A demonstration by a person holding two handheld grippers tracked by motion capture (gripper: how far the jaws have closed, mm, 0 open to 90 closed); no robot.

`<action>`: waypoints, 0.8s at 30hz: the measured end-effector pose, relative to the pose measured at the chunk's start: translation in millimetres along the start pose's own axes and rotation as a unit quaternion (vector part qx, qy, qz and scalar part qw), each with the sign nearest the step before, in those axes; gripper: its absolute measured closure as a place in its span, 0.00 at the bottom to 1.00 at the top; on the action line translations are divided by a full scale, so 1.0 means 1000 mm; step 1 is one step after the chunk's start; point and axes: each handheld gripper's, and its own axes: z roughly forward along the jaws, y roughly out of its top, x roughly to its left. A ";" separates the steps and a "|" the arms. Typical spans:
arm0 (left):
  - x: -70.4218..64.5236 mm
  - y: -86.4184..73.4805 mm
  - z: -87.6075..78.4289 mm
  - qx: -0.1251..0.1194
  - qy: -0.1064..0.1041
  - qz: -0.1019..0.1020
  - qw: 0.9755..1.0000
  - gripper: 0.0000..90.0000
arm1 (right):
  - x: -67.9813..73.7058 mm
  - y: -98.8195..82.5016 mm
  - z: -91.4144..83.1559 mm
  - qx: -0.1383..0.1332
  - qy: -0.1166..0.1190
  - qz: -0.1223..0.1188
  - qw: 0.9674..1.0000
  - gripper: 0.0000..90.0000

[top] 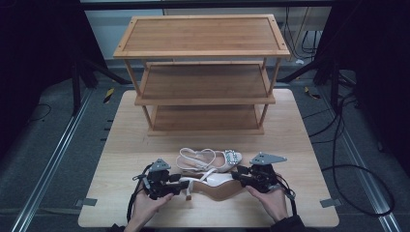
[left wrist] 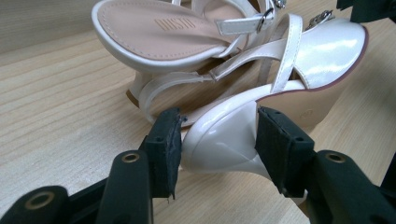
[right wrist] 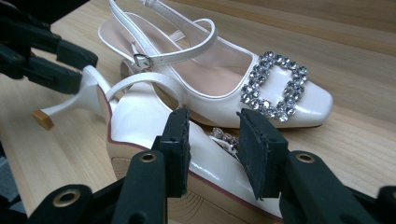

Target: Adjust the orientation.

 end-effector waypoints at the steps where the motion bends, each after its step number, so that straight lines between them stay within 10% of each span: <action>1: -0.001 -0.001 -0.002 0.001 0.003 0.000 1.000 0.56 | 0.000 0.000 0.000 0.000 0.001 0.001 1.000 0.71; 24: -0.028 -0.033 -0.025 0.013 0.004 -0.009 1.000 0.64 | 0.027 -0.007 -0.026 -0.012 0.042 0.002 0.999 0.83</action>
